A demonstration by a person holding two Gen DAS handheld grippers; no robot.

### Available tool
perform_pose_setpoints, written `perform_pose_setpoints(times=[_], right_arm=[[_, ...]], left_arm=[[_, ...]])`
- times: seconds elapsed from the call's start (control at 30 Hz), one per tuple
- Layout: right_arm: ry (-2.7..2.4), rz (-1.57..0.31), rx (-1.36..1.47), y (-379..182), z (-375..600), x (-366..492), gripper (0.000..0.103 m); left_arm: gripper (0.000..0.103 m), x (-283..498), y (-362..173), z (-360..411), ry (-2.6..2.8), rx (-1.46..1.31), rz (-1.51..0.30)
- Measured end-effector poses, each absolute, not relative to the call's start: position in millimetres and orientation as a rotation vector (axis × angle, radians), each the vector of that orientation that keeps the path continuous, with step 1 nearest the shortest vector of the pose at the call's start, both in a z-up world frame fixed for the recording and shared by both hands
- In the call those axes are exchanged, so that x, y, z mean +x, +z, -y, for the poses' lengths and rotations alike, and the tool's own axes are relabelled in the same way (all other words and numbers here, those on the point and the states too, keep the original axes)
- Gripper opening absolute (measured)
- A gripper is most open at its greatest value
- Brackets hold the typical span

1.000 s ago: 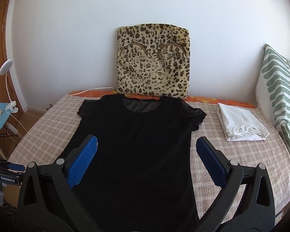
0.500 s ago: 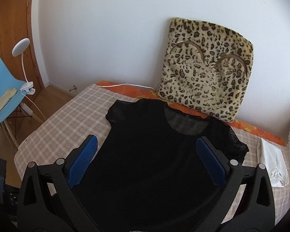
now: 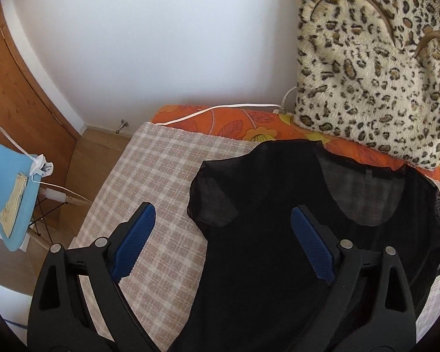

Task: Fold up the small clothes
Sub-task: 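Lower the left tool onto the black top's hem and close it, then close the right tool on the collar edge while the left tool holds the hem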

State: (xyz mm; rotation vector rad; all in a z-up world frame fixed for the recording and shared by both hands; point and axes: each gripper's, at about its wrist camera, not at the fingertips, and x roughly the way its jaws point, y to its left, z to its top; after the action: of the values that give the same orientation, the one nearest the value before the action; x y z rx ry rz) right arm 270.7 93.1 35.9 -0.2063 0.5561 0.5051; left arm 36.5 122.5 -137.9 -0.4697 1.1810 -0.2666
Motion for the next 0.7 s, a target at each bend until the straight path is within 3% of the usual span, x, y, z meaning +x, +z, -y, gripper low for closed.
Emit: perform_pose_setpoints(times=[0.5, 0.7], right_arm=[[0.43, -0.658, -0.304, -7, -188, 353, 0.088], [0.385, -0.685, -0.355, -30, -208, 376, 0.077]], left_arm=[[0.013, 48, -144, -119, -0.258, -0.477, -1.18], [0.013, 47, -148, -117, -0.238, -0.462, -1.18]])
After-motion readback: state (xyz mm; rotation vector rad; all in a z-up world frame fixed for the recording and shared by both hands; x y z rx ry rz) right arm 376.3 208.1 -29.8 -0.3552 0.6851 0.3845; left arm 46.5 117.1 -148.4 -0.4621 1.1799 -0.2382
